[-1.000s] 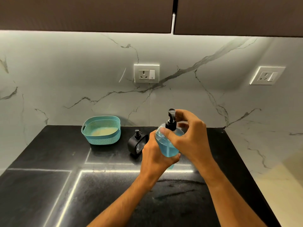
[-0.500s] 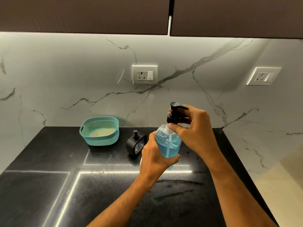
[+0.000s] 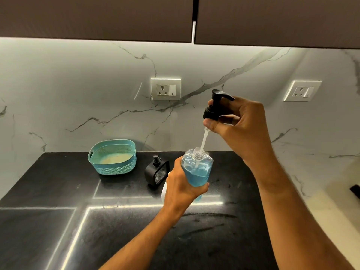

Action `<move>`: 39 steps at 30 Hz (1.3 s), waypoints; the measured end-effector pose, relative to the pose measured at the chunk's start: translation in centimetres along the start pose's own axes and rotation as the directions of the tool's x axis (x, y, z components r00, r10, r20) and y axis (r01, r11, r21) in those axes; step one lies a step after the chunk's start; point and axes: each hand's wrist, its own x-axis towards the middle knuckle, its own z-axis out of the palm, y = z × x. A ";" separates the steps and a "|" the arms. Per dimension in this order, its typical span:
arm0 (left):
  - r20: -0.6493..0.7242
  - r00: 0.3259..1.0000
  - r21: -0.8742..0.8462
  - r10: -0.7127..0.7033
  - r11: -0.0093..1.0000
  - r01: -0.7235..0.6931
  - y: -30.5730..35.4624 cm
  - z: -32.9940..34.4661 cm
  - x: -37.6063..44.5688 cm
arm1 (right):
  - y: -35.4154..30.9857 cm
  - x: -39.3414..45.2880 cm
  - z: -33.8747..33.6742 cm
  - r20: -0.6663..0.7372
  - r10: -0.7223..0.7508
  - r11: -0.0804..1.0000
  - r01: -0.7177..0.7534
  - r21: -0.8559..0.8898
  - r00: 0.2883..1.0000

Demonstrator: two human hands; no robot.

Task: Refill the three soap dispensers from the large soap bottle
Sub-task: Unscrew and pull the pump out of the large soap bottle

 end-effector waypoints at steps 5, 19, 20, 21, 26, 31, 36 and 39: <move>0.015 1.000 -0.011 -0.002 1.000 0.002 -0.3 0.5 -0.1 | -0.3 0.2 -0.5 -0.036 -0.029 1.000 0.028 -0.006 0.999; 0.013 1.000 -0.004 -0.023 1.000 0.024 -1.7 2.4 -0.1 | -1.0 0.3 -2.9 -0.216 -0.136 0.990 0.138 -0.008 0.967; 0.013 1.000 -0.009 -0.026 1.000 0.026 -1.7 2.4 -0.2 | -1.0 0.1 -3.1 -0.231 -0.144 0.989 0.147 -0.004 0.962; 0.012 1.000 -0.012 -0.028 1.000 0.028 -1.7 2.5 -0.2 | -1.0 0.0 -3.3 -0.238 -0.149 0.988 0.153 0.000 0.960; 0.019 0.999 -0.007 -0.030 1.000 0.031 -1.6 3.0 -0.4 | -1.0 -0.7 -4.1 -0.233 -0.135 0.989 0.147 0.035 0.963; 0.023 0.999 -0.005 -0.033 0.999 0.033 -1.3 3.4 -0.4 | -0.3 -1.1 -5.0 -0.253 -0.093 0.994 0.104 0.029 0.963; 0.012 0.999 -0.008 -0.044 0.999 0.044 -1.2 3.8 -0.4 | 0.7 -1.8 -6.2 -0.285 -0.060 0.998 0.057 -0.017 0.957; 0.002 0.999 -0.018 -0.052 0.998 0.052 -1.3 4.0 -0.3 | 1.4 -2.1 -7.2 -0.271 -0.037 0.999 0.036 -0.006 0.962</move>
